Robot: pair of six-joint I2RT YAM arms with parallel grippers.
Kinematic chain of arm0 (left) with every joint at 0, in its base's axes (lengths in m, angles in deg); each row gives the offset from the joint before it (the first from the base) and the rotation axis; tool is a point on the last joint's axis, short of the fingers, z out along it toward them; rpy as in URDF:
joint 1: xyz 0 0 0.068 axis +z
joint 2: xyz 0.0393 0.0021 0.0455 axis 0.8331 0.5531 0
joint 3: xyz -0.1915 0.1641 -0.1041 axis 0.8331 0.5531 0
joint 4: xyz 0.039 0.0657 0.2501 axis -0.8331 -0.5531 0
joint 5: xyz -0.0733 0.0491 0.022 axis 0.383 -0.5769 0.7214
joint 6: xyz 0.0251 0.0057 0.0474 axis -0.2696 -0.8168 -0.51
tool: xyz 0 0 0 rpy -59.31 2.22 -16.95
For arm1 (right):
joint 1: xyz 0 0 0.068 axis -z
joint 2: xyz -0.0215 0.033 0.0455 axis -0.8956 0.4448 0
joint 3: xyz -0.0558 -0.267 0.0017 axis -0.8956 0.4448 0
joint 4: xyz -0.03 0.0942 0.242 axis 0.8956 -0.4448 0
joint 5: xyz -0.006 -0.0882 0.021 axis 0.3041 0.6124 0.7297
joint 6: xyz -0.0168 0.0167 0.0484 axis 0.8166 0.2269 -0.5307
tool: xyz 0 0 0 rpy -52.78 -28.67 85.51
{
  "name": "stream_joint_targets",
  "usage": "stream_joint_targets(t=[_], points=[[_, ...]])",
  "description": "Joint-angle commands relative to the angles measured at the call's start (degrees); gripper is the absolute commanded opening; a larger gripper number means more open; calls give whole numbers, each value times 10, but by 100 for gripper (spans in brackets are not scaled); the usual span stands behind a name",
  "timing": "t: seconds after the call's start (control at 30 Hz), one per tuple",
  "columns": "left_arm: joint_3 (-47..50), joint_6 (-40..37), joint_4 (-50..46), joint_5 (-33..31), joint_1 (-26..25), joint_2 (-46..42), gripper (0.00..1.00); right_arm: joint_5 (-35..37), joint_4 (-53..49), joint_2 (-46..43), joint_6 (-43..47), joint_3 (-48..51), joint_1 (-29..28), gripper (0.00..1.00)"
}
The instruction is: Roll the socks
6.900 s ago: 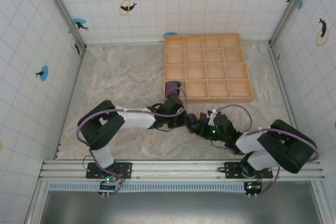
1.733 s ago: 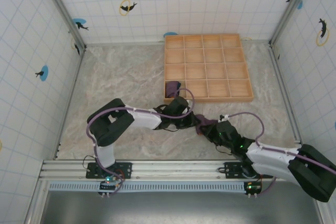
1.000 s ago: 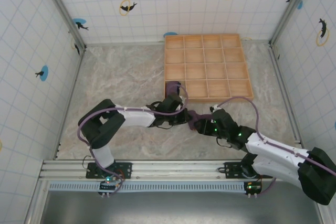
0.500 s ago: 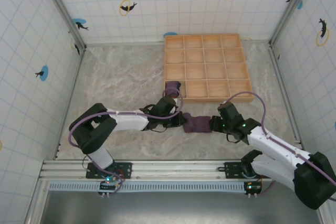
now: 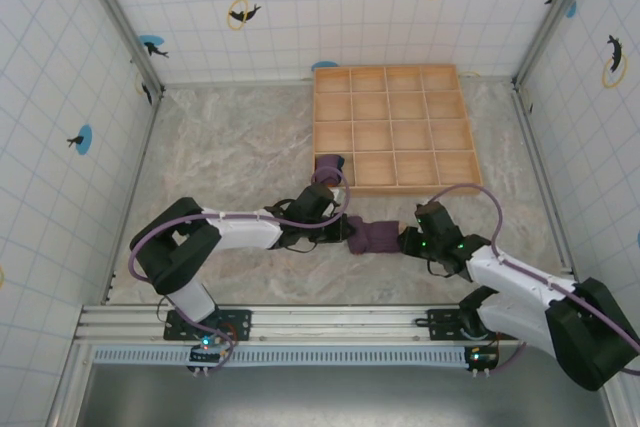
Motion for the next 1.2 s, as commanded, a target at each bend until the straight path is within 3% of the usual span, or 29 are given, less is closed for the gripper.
stream_joint_targets(t=[0.0,0.2,0.37,0.53,0.73,0.87,1.03,1.17], points=[[12,-12,-24,12,4,-4,0,-5,29,32,-2,14,2,21],[25,3,-35,15,6,-28,0,1,44,125,48,-49,6,0],[55,38,-44,-12,5,-58,0,-19,88,200,83,-113,5,0],[88,95,-62,-84,-6,-98,0,4,73,282,110,-201,-9,0],[105,158,-82,-135,-20,-111,0,10,99,322,122,-229,-33,1],[104,172,-90,-146,-33,-112,0,-7,109,316,152,-226,-42,22],[95,184,-113,-147,-34,-110,0,2,109,272,205,-220,-67,54],[84,188,-127,-138,-34,-109,0,22,107,216,242,-205,-97,73]])
